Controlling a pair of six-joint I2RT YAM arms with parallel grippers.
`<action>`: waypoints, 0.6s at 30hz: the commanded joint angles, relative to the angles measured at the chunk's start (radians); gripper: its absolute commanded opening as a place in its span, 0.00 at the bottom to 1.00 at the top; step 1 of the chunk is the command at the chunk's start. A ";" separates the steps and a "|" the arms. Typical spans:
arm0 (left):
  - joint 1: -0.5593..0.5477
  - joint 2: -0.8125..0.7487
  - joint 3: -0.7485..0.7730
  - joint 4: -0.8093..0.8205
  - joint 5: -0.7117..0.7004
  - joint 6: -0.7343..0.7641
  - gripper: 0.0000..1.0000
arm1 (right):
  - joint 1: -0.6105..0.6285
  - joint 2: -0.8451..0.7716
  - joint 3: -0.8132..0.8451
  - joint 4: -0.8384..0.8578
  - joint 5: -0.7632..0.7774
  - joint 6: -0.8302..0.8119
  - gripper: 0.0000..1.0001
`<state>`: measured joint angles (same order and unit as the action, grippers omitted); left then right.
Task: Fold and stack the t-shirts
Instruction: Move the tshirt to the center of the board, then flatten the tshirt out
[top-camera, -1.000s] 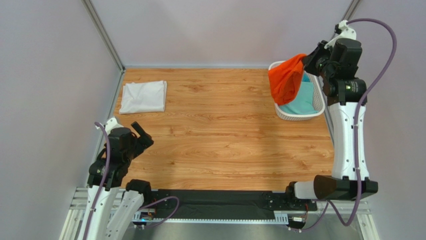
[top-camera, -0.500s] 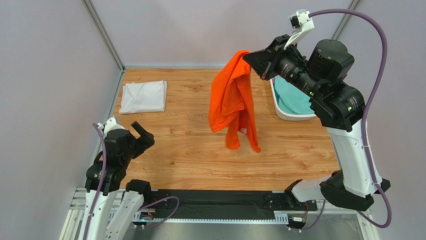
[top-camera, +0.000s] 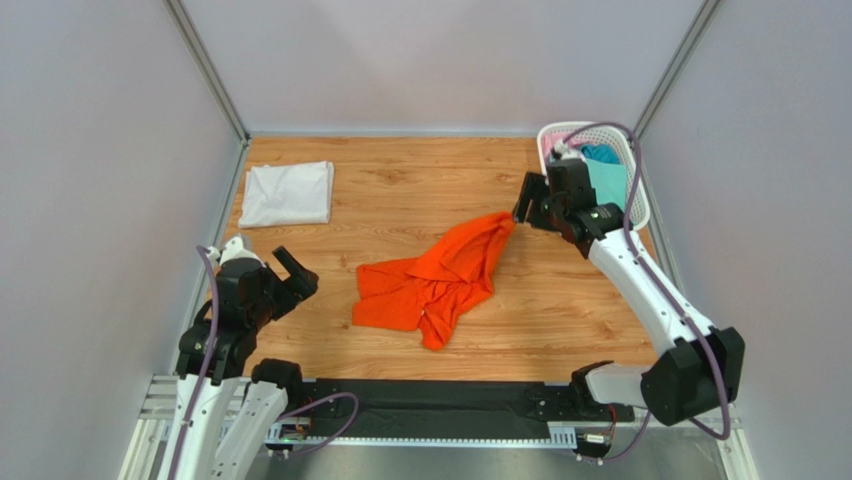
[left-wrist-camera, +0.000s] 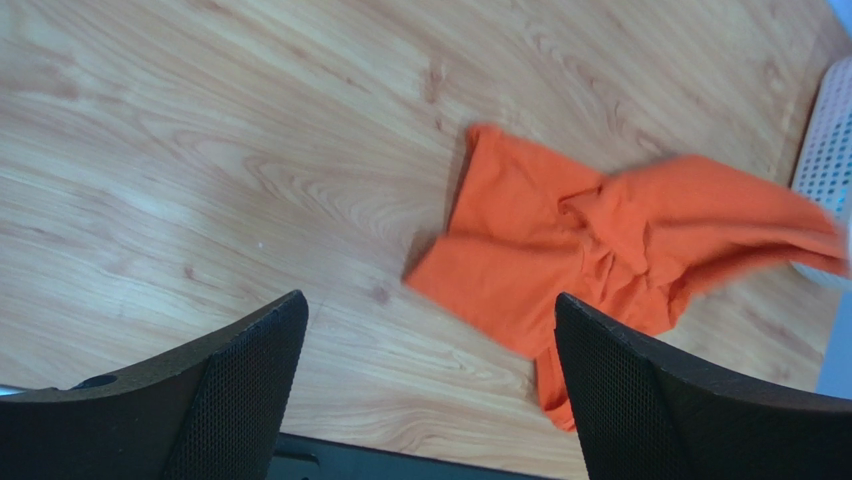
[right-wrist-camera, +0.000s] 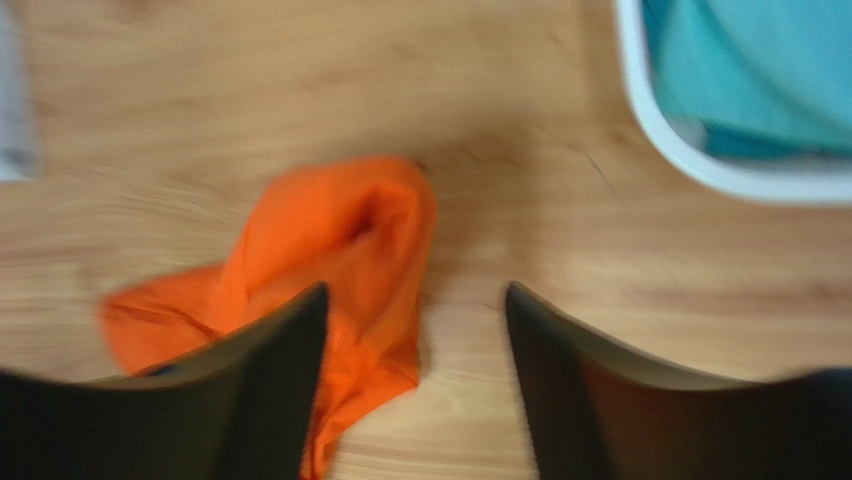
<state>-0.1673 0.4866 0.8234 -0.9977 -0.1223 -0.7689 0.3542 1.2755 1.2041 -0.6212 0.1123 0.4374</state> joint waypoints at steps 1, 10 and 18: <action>0.006 0.065 -0.079 0.065 0.154 -0.024 1.00 | -0.103 -0.007 -0.155 0.037 -0.013 0.046 0.95; -0.070 0.260 -0.303 0.290 0.394 -0.081 1.00 | -0.028 -0.045 -0.178 0.044 -0.056 -0.038 1.00; -0.109 0.455 -0.304 0.432 0.274 -0.084 0.96 | 0.176 -0.025 -0.193 0.115 -0.097 -0.150 1.00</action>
<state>-0.2729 0.8925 0.4911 -0.6754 0.1940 -0.8410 0.4778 1.2419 1.0012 -0.5701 0.0425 0.3496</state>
